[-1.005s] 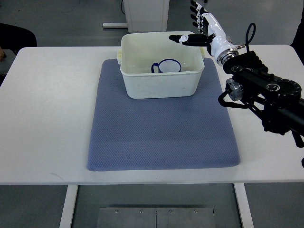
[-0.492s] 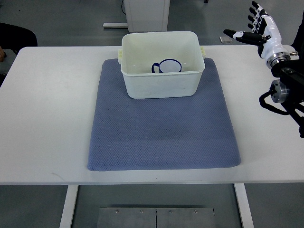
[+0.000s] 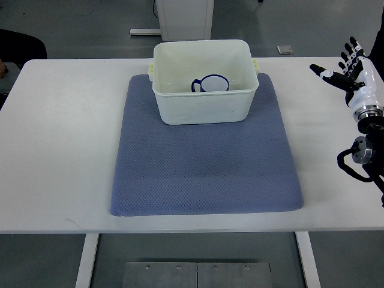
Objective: Place cup in box with right hand
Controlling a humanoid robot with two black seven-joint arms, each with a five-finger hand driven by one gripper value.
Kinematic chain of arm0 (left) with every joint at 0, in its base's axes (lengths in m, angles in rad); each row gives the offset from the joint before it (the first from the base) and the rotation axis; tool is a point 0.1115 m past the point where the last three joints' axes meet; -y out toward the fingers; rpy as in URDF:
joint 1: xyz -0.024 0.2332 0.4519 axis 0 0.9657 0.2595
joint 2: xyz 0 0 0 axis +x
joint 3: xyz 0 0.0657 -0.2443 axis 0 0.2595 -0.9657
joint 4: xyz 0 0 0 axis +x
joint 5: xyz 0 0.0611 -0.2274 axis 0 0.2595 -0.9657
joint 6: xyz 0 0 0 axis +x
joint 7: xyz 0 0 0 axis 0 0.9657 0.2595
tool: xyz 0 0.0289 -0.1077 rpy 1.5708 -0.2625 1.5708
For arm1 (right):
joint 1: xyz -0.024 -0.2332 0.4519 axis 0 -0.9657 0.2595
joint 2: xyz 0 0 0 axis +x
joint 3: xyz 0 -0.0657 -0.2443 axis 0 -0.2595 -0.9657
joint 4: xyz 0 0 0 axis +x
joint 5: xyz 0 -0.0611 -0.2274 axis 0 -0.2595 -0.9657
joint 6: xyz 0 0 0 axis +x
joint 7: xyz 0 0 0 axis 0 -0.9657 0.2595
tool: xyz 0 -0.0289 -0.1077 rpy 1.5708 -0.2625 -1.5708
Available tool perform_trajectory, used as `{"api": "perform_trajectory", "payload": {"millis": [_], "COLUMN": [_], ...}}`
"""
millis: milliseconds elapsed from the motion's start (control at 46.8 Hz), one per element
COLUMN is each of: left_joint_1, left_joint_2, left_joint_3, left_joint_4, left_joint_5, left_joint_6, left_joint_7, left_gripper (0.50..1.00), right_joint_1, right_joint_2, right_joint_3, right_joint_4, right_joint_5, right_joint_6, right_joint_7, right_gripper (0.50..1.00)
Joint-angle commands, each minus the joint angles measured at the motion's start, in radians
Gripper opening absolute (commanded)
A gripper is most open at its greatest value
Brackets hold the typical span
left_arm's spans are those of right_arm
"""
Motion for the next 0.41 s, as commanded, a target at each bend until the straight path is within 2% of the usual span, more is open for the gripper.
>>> {"api": "perform_trajectory", "payload": {"millis": [0, 385], "left_joint_1": [0.0, 0.0], "left_joint_2": [0.0, 0.0], "left_joint_3": [0.0, 0.0], "left_joint_4": [0.0, 0.0], "left_joint_5": [0.0, 0.0], "left_joint_6": [0.0, 0.0], "left_joint_7": [0.0, 0.0], "left_gripper": [1.0, 1.0], "right_joint_1": [-0.019, -0.065], "right_joint_2": [-0.001, 0.01], "right_joint_3": [0.0, 0.0], "right_joint_4": [0.0, 0.0], "right_joint_5": [0.0, 0.0], "right_joint_6": [-0.001, 0.0], "right_joint_7": [-0.001, -0.002], "right_gripper": [1.0, 1.0]}}
